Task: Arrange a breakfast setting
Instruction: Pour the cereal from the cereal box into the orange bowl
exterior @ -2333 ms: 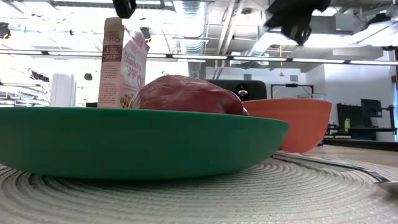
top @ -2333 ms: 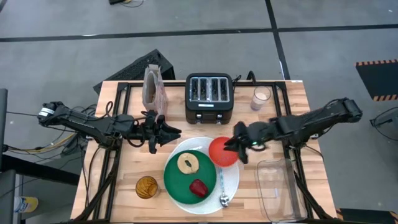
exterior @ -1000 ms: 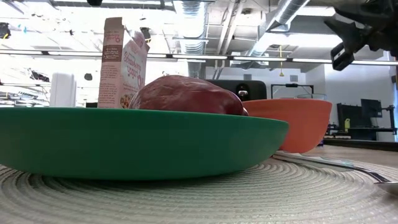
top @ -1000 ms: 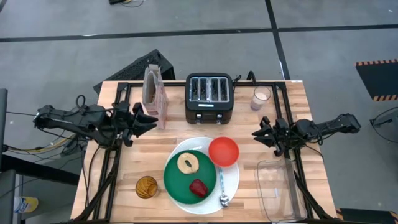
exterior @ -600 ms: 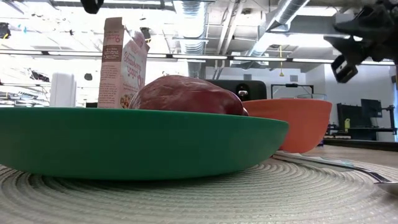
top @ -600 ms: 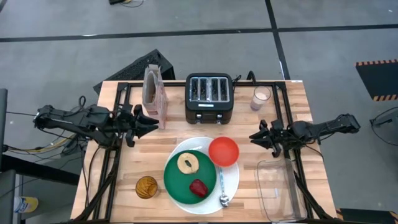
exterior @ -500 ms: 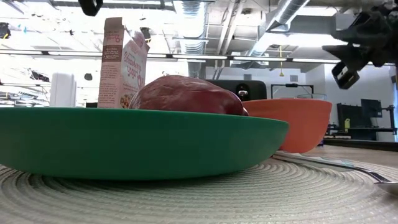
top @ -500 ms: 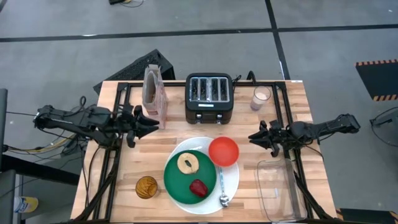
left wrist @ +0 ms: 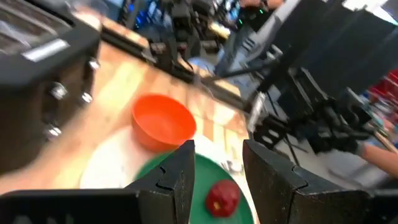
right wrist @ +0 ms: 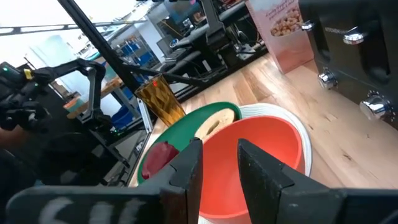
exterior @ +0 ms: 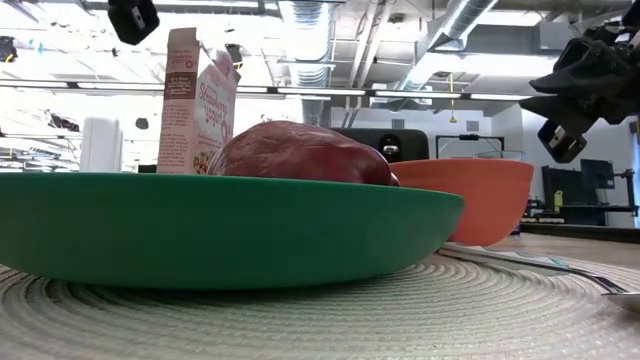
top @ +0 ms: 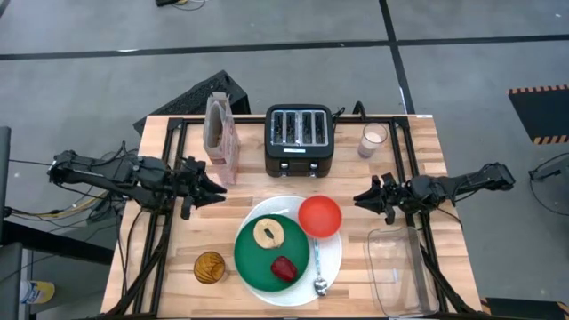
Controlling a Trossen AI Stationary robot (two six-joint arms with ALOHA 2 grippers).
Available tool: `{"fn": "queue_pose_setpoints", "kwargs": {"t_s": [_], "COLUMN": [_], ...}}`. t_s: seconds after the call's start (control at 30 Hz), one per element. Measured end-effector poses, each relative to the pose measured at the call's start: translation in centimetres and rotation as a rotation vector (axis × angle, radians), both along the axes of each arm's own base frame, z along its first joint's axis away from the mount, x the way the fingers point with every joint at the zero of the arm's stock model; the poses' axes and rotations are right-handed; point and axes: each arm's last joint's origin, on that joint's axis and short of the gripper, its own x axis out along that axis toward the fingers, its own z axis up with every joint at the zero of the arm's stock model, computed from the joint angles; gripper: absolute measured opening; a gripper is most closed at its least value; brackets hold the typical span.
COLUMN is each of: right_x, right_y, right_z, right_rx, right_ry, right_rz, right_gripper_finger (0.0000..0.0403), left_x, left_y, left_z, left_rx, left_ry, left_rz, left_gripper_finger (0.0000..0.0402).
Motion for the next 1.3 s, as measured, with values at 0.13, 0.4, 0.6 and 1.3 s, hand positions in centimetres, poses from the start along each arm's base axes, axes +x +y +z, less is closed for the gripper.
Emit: {"fn": "queue_pose_setpoints", "kwargs": {"t_s": [0.13, 0.4, 0.6, 1.3], "right_x": [0.0, 0.0, 0.0, 0.0], "right_y": [0.0, 0.0, 0.0, 0.0], "right_z": [-0.1, -0.2, -0.2, -0.2], "right_rx": [-0.002, -0.004, -0.007, -0.007], "right_ry": [0.007, 0.014, 0.016, 0.020], "right_rz": [0.002, 0.005, 0.006, 0.006], "right_gripper_finger": [0.0123, 0.0123, 0.0123, 0.0123], "left_x": [-0.2, -1.0, -1.6, -3.6], "left_y": [-0.2, -0.9, -1.9, -3.6], "left_z": [-0.6, -1.2, -1.9, -4.8], "left_rx": [-0.002, 0.025, 0.004, -0.112], "left_ry": [0.062, 0.137, 0.217, 0.427], "left_rz": [-0.057, -0.107, -0.171, 0.313], "left_gripper_finger": [0.0121, 0.0121, 0.0121, 0.0121]}}
